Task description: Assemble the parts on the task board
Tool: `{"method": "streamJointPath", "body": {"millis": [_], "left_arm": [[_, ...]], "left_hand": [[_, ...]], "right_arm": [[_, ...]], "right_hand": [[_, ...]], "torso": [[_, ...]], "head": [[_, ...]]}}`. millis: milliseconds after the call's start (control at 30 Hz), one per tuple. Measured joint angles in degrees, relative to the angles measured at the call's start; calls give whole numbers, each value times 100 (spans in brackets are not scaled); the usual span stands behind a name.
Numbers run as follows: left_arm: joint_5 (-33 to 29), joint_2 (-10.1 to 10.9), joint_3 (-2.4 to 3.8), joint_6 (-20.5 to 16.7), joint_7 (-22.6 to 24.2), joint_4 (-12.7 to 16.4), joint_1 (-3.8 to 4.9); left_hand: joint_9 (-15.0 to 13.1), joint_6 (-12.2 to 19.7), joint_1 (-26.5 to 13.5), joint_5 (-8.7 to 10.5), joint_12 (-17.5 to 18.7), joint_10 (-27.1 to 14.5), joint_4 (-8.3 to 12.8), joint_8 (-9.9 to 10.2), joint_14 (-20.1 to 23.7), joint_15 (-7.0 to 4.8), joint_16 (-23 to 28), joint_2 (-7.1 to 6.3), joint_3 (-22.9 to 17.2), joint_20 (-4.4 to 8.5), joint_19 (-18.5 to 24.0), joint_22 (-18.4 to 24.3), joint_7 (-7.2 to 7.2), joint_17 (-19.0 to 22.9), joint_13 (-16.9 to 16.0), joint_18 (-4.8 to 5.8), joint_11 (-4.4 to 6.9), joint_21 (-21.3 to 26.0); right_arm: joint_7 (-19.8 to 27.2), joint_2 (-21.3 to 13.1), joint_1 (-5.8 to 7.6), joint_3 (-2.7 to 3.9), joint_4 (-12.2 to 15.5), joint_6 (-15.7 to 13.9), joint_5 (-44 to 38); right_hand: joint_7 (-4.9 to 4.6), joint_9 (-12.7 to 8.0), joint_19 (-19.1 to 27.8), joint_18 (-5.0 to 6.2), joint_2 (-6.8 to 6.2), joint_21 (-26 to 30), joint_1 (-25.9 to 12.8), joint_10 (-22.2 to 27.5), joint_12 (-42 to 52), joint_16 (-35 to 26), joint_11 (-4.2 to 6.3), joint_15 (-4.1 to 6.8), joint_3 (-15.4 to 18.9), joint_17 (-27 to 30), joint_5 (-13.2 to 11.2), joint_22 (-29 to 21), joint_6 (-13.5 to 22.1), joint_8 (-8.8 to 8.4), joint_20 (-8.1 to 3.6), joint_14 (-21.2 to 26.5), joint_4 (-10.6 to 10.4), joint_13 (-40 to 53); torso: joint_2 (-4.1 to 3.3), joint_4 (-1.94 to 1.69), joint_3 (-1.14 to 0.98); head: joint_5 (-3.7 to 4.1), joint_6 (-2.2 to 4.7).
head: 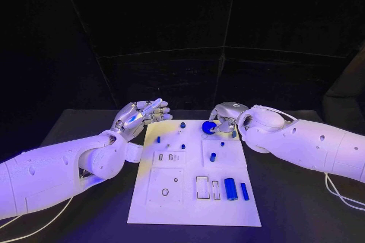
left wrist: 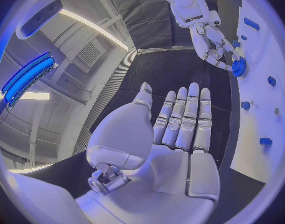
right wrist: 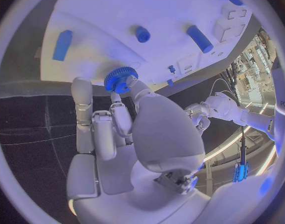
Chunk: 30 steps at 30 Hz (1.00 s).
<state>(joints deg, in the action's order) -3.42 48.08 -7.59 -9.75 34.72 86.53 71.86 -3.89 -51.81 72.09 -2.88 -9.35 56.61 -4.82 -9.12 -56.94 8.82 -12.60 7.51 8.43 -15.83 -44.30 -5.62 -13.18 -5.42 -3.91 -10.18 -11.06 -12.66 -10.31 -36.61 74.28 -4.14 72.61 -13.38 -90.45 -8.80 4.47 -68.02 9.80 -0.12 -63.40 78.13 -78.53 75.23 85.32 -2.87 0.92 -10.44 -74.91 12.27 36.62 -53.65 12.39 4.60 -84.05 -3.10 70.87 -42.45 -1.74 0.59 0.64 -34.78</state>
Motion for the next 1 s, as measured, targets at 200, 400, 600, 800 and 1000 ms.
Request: {"method": "streamJointPath", "body": {"millis": [200, 400, 600, 800, 1000], "left_arm": [[1, -1, 0, 0, -5, 4, 0], [1, -1, 0, 0, -14, 3, 0], [2, -9, 0, 0, -28, -2, 0], [2, -9, 0, 0, -41, -3, 0], [2, -12, 0, 0, -48, -2, 1]], "left_hand": [[0, 0, 0, 0, 0, 0, 0, 0, 0, 0, 0, 0, 0, 0, 0, 0, 0, 0, 0, 0, 0, 0], [0, 0, 0, 0, 0, 0, 0, 0, 0, 0, 0, 0, 0, 0, 0, 4, 0, -1, 0, 0, 0, 0], [0, 0, 0, 0, 0, 0, 0, 0, 0, 0, 22, 0, 0, 0, 0, 4, 0, 0, 0, 0, 0, 0], [0, 0, 0, 0, 0, 0, 0, 0, 0, 0, 22, 0, 0, 0, 0, 4, 0, -1, 0, 0, 0, 0], [0, 0, 0, 0, 0, 0, 0, 0, 0, 0, 22, 0, 0, 0, 0, 7, 0, 1, 0, 0, 0, 0]], "right_arm": [[-6, 115, 3, 2, 237, -269, -190], [-9, 364, 3, 2, 225, -383, -348], [-10, 653, -1, 0, 76, -400, -454], [2, 891, -69, -3, -105, -390, -511], [17, 1134, -155, -3, -348, -360, -538]], "right_hand": [[0, -30, 0, 0, 0, -23, 0, 0, 0, 21, 0, 0, -38, 0, 3, 12, -2, -33, 0, 0, 36, 0], [-4, -35, 0, 0, 0, -23, 0, 0, -1, 21, 0, 0, -77, 0, 3, 17, -7, -77, 0, 0, 43, 0], [-2, -44, 0, 0, -27, -23, 21, 0, -1, 21, 0, 0, -114, 1, 3, 17, -16, -99, 0, 0, 79, -1], [-5, -49, 0, 0, -57, -23, -9, 0, -1, 21, 0, 0, -148, 1, 3, 17, -45, -115, 0, 0, 84, -6], [1, -60, 0, 0, -57, -23, -9, 0, -1, 21, 0, 0, -163, 1, 3, 16, -56, -131, 0, 0, 99, -16]], "torso": [[-2, -11, 1], [-7, -16, -1], [-8, -16, -1], [-10, -10, -1], [-12, -1, -2]], "head": [[-9, 14], [-63, -4], [-110, -37], [-145, -69], [-161, -86]]}}
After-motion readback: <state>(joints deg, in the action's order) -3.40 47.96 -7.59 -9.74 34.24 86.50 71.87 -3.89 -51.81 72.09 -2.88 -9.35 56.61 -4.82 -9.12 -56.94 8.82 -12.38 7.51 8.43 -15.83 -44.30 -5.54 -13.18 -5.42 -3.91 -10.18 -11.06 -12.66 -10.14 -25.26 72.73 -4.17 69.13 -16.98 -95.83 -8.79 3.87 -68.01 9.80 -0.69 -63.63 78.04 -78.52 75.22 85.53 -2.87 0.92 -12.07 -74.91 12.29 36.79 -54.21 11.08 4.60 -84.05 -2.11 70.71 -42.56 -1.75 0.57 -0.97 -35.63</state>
